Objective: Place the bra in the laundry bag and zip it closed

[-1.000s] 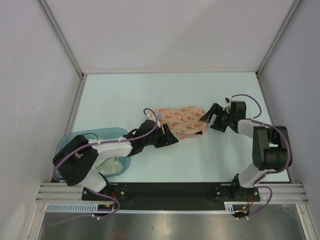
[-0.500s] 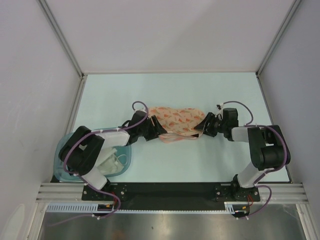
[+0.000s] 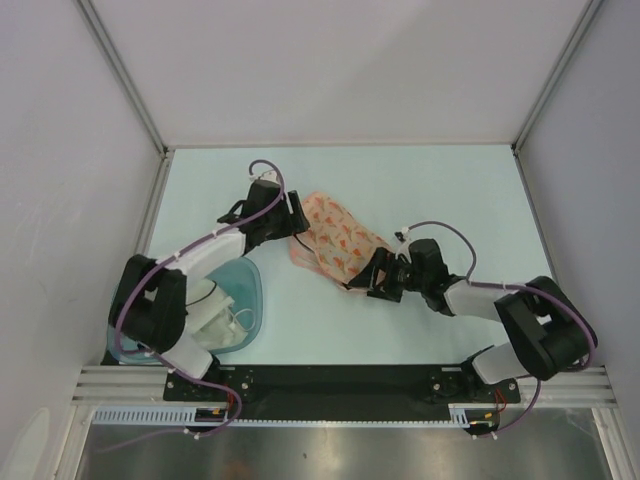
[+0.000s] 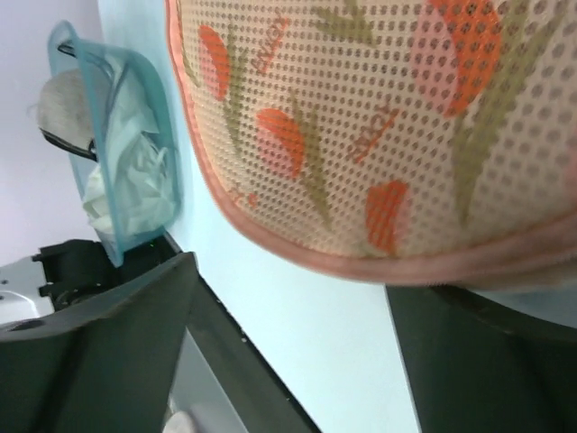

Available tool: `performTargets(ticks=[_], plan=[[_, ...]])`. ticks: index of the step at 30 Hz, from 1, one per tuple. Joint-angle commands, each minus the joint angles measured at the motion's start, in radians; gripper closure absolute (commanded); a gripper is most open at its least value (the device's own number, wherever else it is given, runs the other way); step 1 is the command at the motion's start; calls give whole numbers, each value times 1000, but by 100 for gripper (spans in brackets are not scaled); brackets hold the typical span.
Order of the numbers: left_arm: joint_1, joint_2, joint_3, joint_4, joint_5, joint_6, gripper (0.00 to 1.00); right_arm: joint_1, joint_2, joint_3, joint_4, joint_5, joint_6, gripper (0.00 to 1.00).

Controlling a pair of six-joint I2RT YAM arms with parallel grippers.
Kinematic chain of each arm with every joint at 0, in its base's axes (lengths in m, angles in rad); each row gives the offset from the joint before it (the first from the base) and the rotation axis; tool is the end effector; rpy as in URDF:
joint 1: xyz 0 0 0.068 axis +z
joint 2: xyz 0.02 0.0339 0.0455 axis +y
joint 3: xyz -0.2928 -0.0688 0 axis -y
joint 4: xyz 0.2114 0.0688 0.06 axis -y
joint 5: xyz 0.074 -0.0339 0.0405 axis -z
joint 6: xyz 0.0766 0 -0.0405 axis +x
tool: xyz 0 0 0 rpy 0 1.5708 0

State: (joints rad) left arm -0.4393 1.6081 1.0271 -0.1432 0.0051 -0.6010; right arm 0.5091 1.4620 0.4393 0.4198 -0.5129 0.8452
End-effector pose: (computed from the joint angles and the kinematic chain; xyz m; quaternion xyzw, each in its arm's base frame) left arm 0.3196 -0.1506 0.2404 -0.0726 0.9088 -0.2062 0.3553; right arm 0.2135 0.1622 0.1756 0.0269 0.8639 0.4570 0.2101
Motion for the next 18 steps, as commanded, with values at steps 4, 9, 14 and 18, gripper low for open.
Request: performTargets(ticks=[4,9,14,18], plan=[[-12,-279,-129,-162,-14,78,28,-162,-199,22,-249,-65,-161,1],[-134,-421,-319,6,212,-18,31,-325,-281,29,-366,-84,-264,1],[-356,-372,-377,224,231,-118,30,-415,-181,82,-283,-130,-261,2],[-374,-258,-438,385,279,-247,32,-414,22,162,-194,-194,-267,3]])
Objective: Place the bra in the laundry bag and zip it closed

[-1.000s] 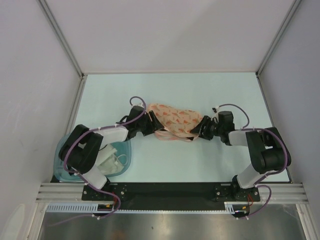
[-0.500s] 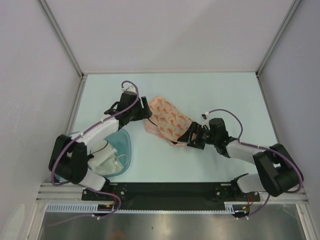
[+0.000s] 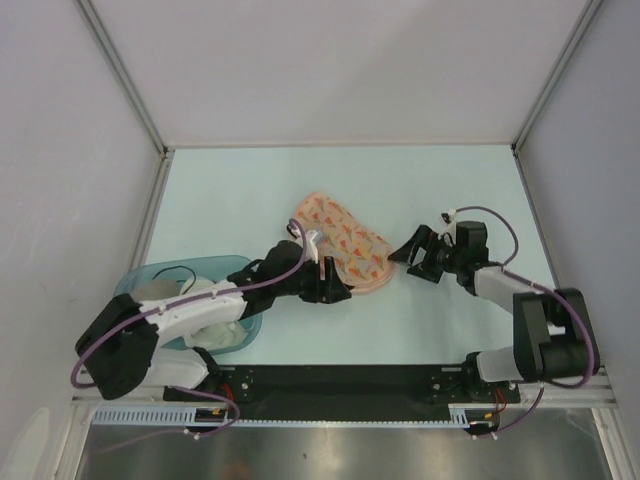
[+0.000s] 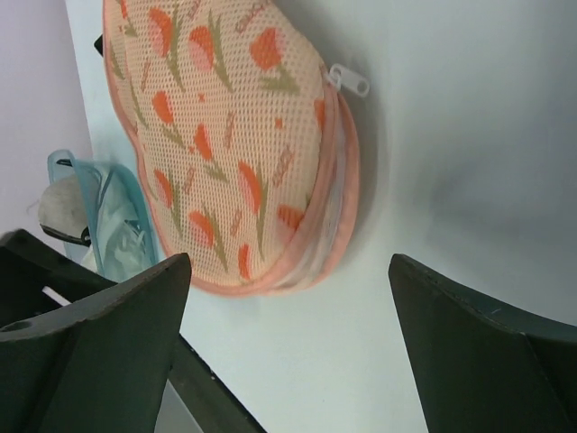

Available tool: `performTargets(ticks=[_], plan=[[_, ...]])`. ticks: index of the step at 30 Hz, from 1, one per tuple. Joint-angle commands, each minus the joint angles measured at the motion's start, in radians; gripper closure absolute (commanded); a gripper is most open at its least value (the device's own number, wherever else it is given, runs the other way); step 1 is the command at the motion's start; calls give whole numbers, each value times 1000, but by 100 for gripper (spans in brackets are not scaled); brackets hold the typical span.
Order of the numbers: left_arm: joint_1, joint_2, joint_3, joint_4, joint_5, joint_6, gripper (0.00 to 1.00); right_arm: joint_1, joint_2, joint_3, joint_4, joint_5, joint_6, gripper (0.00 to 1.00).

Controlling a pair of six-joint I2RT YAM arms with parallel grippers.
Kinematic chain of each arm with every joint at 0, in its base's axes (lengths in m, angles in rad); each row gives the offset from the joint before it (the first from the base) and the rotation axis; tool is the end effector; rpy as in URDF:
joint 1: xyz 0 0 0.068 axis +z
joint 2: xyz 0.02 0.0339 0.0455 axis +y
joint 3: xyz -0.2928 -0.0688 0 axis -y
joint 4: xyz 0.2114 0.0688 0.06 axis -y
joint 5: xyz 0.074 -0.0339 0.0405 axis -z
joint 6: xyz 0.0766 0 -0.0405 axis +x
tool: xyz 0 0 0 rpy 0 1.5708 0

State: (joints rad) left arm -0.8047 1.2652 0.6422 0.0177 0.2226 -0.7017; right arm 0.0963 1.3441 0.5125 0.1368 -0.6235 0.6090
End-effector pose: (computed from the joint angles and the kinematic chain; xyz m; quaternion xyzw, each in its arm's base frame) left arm 0.1687 -0.1997 0.2335 0.0968 0.8764 -0.3873 0.2693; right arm 0.2401 0.0681 0.1958 0.0927 0.8668 0.4001 0.2829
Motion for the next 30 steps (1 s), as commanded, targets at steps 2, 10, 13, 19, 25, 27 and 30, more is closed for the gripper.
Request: performTargets(ticks=[2,10,13,19,25,27,30], plan=[[-4,140,-64,303,63,-182,33,-1,208,135,116,-120,-28,7],[67,316,20,337,129,-231,34,37,293,127,165,-95,-22,21],[102,368,68,274,107,-190,34,63,285,81,188,-71,-3,42],[180,488,200,177,116,-56,35,163,210,-106,378,13,173,49],[223,591,451,-80,45,189,35,374,173,-195,566,174,368,51],[246,626,525,-158,20,264,35,443,199,-183,605,144,394,48],[309,613,568,-238,-75,297,34,448,201,-178,616,65,394,38]])
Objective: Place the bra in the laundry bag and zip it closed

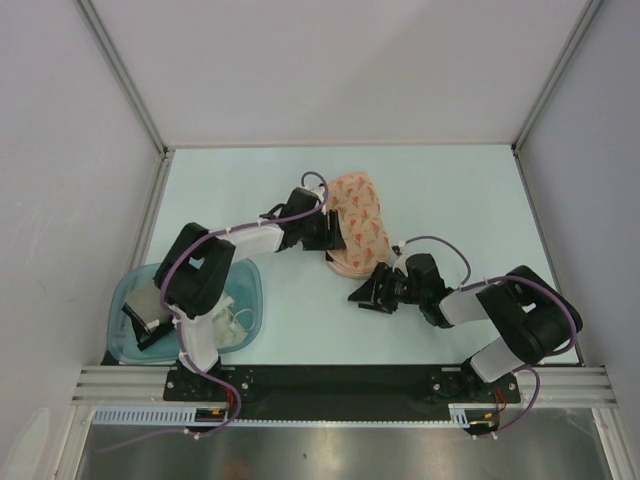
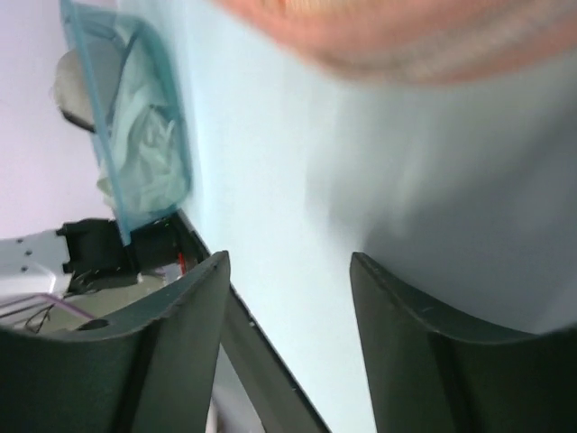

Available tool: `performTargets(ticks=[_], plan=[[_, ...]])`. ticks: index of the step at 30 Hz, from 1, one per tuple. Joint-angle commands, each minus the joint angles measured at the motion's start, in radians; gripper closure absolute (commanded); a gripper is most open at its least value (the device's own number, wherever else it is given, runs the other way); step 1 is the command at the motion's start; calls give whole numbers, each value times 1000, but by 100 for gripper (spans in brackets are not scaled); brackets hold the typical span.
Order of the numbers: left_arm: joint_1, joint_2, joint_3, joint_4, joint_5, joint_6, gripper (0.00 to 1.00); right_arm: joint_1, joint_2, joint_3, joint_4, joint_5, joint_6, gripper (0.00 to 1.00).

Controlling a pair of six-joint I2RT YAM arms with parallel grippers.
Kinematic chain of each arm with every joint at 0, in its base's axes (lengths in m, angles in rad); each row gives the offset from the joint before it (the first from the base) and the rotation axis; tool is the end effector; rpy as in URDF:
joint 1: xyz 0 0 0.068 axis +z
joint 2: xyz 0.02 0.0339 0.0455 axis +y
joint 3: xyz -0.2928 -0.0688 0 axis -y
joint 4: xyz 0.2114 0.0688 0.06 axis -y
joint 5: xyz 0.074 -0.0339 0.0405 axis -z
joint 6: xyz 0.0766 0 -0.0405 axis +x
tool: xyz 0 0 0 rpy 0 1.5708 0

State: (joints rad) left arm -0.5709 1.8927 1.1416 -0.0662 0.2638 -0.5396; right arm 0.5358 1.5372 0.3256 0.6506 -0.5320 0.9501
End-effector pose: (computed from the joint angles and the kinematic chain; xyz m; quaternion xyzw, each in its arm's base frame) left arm 0.3336 -0.2380 0.1829 0.0628 0.9209 -0.2962 0.2454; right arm 0.2030 0.1657 0.1548 0.0492 0.8525 0.4852 0.1881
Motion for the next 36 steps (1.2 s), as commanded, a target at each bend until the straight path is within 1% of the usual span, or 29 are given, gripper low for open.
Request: performTargets(ticks=[1,2,3,5,6,7,9,10,11,13,14,17,18,19,20,21,22,23,25,27,30,31,32,33,34,35,36], plan=[[103,-38,60,-152,-139,135,33,-6,-20,0,89,-39,44,33],[108,-62,26,-143,-150,138,31,-25,-41,-3,64,-51,29,31],[108,-116,14,-135,-158,145,30,-72,-63,6,-19,-81,7,29],[103,-153,-9,-138,-137,148,29,-112,-147,64,-144,-95,-112,23],[101,-167,-17,-145,-118,141,29,-144,-176,93,-296,-68,-172,19],[97,-203,-29,-147,-104,120,30,-160,-221,121,-371,-40,-274,12],[85,-243,-91,-124,-77,95,29,-195,-230,218,-516,10,-358,5],[65,-286,-115,-113,-64,63,29,-247,-221,252,-538,1,-385,5],[53,-305,-161,-100,-54,41,29,-270,-182,279,-545,-15,-422,5],[7,-342,-203,-49,-18,-21,30,-344,-125,357,-542,-60,-435,6],[-15,-378,-238,-12,-14,-43,30,-364,-53,383,-543,-78,-450,8],[-105,-434,-304,63,-21,-123,30,-401,69,496,-500,-152,-491,9],[-125,-438,-319,104,-24,-146,29,-408,152,525,-502,-161,-494,9],[-148,-437,-335,133,-12,-204,27,-416,191,580,-496,-178,-493,10],[-153,-425,-368,194,-3,-233,27,-422,227,604,-461,-225,-484,10],[-153,-414,-384,221,-1,-262,27,-424,301,624,-451,-246,-472,10],[-152,-402,-410,248,3,-316,27,-425,334,677,-450,-261,-465,11],[-147,-385,-413,300,12,-332,27,-419,369,696,-431,-291,-456,12],[-132,-316,-384,316,23,-336,27,-416,437,731,-430,-318,-438,15],[-110,-243,-350,315,35,-320,28,-407,449,751,-445,-316,-436,19],[-78,-187,-290,296,35,-275,28,-392,445,728,-445,-298,-438,22],[-72,-175,-252,281,5,-254,28,-390,440,719,-444,-298,-436,24],[-67,-162,-226,216,-11,-229,28,-389,443,701,-428,-296,-430,26],[-54,-144,-197,177,-24,-186,28,-385,445,690,-413,-299,-421,30],[-44,-120,-156,146,-31,-168,28,-385,451,682,-399,-306,-394,44],[-38,-112,-145,111,-40,-155,28,-385,451,673,-367,-313,-381,51],[-24,-109,-138,109,-44,-129,28,-385,448,644,-349,-312,-367,55]])
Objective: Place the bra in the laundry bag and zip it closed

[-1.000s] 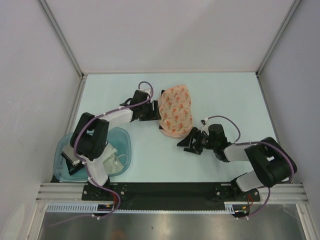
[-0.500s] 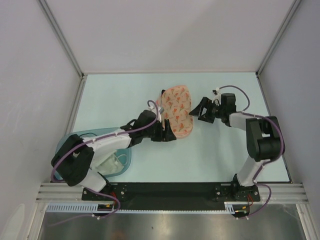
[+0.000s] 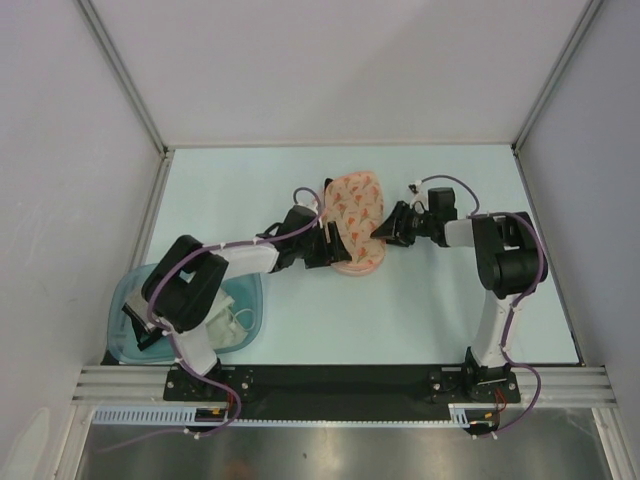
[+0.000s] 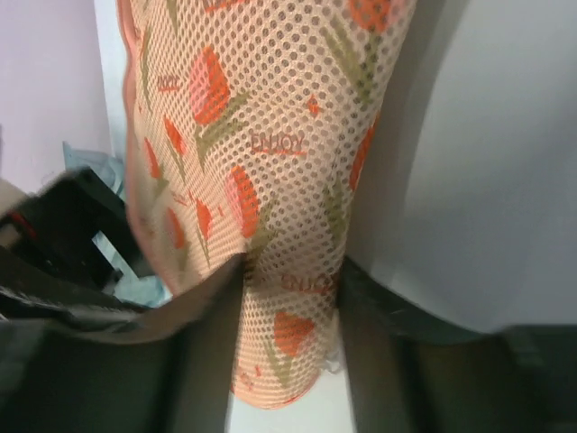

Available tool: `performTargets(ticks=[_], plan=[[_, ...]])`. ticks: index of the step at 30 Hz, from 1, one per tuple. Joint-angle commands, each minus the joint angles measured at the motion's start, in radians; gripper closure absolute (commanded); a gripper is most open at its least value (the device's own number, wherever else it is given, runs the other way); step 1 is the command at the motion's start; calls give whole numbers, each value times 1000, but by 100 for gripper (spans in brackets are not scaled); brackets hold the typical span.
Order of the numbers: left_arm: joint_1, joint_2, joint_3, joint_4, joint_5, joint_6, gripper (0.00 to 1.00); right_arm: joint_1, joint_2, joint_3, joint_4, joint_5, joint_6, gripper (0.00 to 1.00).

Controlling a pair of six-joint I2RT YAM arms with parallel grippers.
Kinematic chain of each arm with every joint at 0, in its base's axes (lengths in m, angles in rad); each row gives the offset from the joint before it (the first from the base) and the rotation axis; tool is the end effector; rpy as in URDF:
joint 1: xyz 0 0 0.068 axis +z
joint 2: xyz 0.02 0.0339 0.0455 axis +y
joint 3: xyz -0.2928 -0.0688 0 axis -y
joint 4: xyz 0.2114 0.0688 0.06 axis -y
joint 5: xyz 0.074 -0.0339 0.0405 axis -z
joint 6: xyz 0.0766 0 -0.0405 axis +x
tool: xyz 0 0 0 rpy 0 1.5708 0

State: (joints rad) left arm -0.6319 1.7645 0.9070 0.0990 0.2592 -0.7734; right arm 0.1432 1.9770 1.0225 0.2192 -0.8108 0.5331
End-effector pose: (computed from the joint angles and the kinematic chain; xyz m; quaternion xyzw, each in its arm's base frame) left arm 0.2850 -0.2329 0.1784 -0.0135 0.9123 -0.3438 0.2222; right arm 0.3888 0.1122 0.1596 0.0057 0.8550 0.4637 0.2321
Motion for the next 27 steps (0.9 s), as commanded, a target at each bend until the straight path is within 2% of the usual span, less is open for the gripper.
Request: performTargets(ticks=[1,2,6,10,13,16,20,21,25,27], plan=[[41,26,110,-79,-47,120,28,9,2,-70,103,-27,62,56],[47,30,124,-91,-76,138,28,9,-13,-88,132,-18,82,57],[73,84,208,-186,-86,245,29,12,-62,-197,238,1,186,74],[75,101,283,-246,-170,313,30,48,-138,-393,406,38,376,73],[75,34,253,-245,-258,319,30,110,-188,-476,608,103,536,69],[66,-71,161,-210,-258,289,28,145,-198,-495,686,125,643,65],[37,-221,15,-199,-308,249,27,154,-208,-435,654,136,651,53],[28,-288,-56,-193,-317,226,26,154,-210,-426,640,139,639,47],[-32,-465,-211,-165,-373,172,28,147,-204,-403,592,128,607,37],[-89,-511,-262,-124,-348,148,32,147,-190,-397,604,116,613,34]])
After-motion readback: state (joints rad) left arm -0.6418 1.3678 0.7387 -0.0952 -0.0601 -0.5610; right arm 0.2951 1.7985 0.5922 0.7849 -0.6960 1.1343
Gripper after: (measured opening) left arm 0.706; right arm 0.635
